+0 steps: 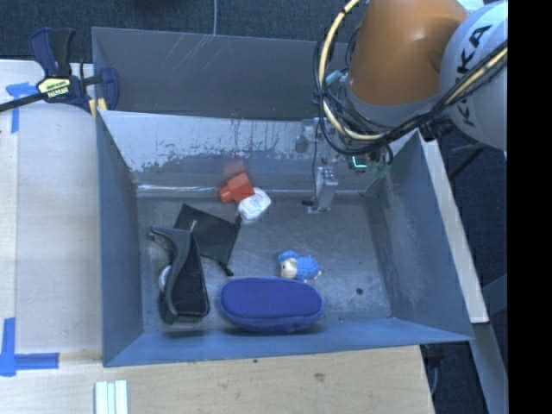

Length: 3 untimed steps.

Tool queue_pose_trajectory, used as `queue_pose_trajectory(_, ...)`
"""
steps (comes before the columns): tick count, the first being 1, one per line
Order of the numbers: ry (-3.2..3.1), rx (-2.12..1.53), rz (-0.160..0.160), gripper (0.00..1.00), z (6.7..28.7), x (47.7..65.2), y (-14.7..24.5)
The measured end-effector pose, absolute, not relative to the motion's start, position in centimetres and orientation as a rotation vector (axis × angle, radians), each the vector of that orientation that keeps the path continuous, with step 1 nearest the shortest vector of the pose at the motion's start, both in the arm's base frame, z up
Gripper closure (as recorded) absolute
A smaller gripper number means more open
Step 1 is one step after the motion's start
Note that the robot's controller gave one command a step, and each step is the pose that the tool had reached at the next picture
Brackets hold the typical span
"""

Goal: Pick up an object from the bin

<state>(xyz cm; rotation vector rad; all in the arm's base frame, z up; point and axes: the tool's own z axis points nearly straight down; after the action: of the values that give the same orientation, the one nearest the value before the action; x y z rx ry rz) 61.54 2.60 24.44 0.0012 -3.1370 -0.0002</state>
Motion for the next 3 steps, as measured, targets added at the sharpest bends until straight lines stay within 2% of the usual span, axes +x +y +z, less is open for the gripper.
queue_pose_trajectory(1,-3.124,-0.285,0.001,0.00,10.8,60.6,3.4)
queue_pose_trajectory(2,-3.145,-0.066,0.000,0.00,7.3,52.8,-1.4)
queue_pose_trajectory(3,-3.116,0.399,0.004,0.00,10.5,48.4,-7.7)
